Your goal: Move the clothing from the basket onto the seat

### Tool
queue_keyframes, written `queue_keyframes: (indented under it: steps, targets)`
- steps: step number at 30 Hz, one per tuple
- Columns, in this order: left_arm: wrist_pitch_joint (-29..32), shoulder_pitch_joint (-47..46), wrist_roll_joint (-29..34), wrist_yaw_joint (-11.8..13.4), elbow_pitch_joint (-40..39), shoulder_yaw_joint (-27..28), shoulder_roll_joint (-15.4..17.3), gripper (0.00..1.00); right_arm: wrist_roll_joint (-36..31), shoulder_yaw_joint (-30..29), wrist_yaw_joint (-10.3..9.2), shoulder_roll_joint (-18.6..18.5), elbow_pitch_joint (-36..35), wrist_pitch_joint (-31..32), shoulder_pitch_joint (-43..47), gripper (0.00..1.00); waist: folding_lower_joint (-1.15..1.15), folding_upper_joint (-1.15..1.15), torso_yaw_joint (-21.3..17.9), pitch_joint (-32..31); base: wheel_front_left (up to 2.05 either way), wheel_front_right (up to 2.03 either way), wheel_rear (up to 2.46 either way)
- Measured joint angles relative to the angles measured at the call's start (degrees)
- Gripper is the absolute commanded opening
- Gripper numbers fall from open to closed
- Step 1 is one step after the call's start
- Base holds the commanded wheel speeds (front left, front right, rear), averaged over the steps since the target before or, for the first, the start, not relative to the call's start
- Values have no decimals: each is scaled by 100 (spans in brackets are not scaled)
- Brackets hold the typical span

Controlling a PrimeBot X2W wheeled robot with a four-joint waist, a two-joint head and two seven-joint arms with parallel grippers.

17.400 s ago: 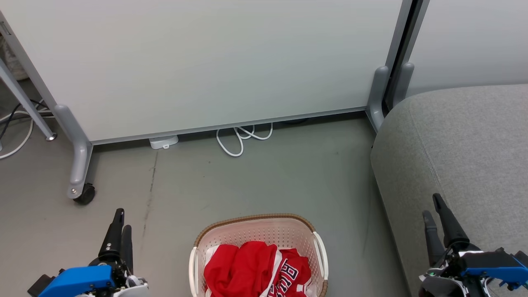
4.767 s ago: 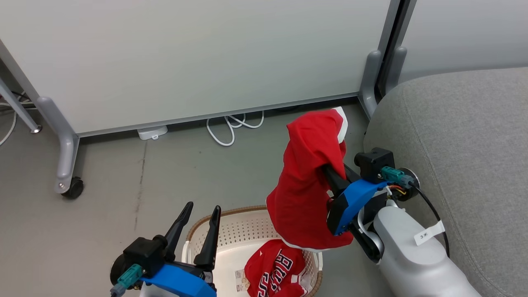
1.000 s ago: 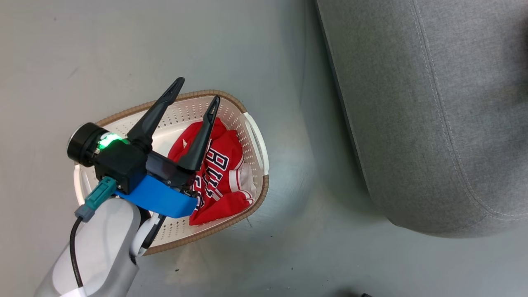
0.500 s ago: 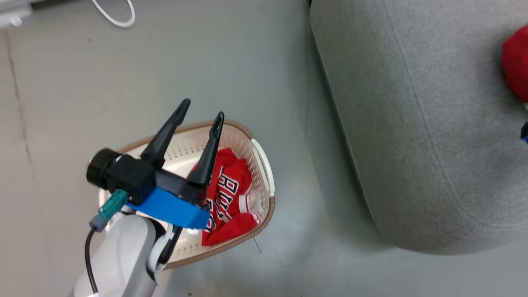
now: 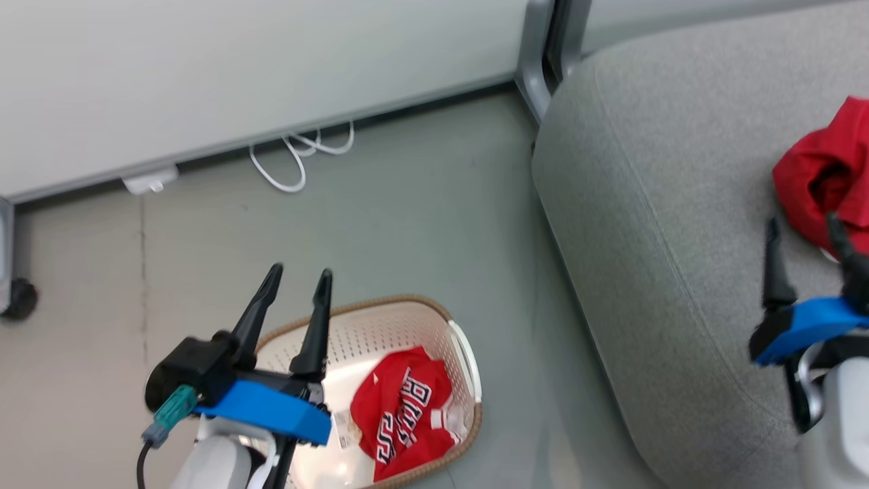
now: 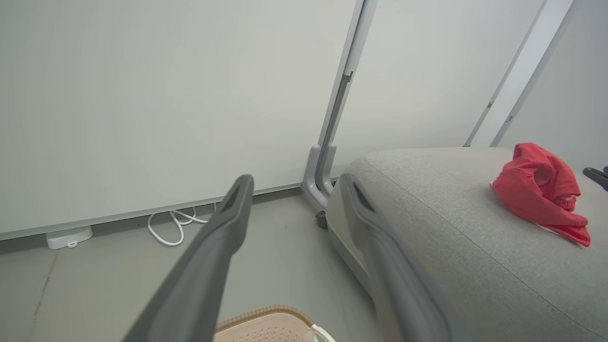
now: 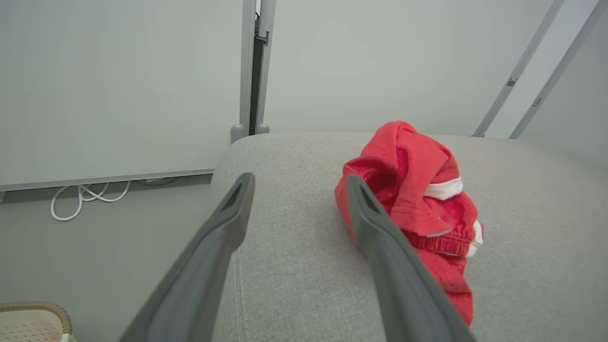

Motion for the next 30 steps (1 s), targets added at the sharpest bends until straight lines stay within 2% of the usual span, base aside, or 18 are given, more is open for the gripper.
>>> queue_keyframes:
  steps: [5,11,17,24,30]
  targets:
    - [0,426,48,0,136,407,-76,100,281,524,1,303,-588,147,689,100,0,0,112,-495,0,0,0]
    - [-1,771,89,0,323,771,-172,100,572,925,0,425,-1336,460,1405,100,-1,0,307,-948,0,0,0]
    - [-1,820,143,0,508,921,-209,100,678,1183,0,527,-2036,701,1935,100,0,0,656,-1146,0,0,0]
    - [-1,819,154,0,668,1069,-170,100,856,1461,0,590,-2304,843,2228,100,0,0,1021,-1239,0,0,0]
    - [-1,819,146,0,713,1077,-140,100,889,1543,0,608,-2381,892,2268,100,1,0,1181,-1250,0,0,0]
